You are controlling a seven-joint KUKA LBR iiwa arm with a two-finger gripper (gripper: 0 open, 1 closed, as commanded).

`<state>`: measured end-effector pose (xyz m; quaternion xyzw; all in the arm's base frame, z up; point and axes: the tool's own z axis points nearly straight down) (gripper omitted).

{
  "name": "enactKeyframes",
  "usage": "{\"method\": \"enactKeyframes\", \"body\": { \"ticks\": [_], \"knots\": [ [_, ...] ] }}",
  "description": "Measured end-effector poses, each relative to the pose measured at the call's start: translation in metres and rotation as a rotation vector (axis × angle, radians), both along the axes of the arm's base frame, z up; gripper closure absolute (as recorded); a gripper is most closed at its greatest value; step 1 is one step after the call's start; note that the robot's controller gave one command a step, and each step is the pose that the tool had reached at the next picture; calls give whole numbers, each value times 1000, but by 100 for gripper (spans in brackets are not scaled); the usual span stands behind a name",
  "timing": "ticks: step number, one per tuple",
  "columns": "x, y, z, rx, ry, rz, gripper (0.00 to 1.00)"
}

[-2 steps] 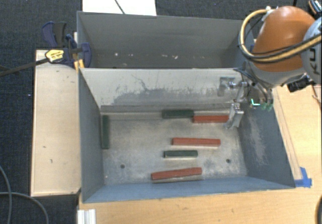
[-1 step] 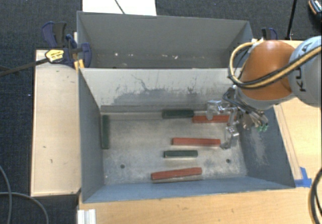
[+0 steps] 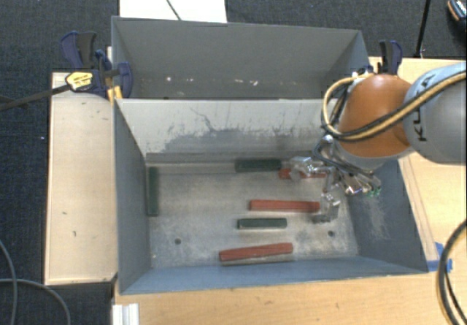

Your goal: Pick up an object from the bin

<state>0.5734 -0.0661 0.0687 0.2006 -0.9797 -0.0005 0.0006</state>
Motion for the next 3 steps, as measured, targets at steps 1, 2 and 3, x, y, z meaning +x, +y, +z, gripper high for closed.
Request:
{"method": "enactKeyframes", "body": {
  "ticks": [1,2,3],
  "knots": [
    [1,0,2,0,-4,0,100],
    [-1,14,125,-1,-11,75,100],
    [-17,-9,200,-3,-9,358,100]
  ]
}}
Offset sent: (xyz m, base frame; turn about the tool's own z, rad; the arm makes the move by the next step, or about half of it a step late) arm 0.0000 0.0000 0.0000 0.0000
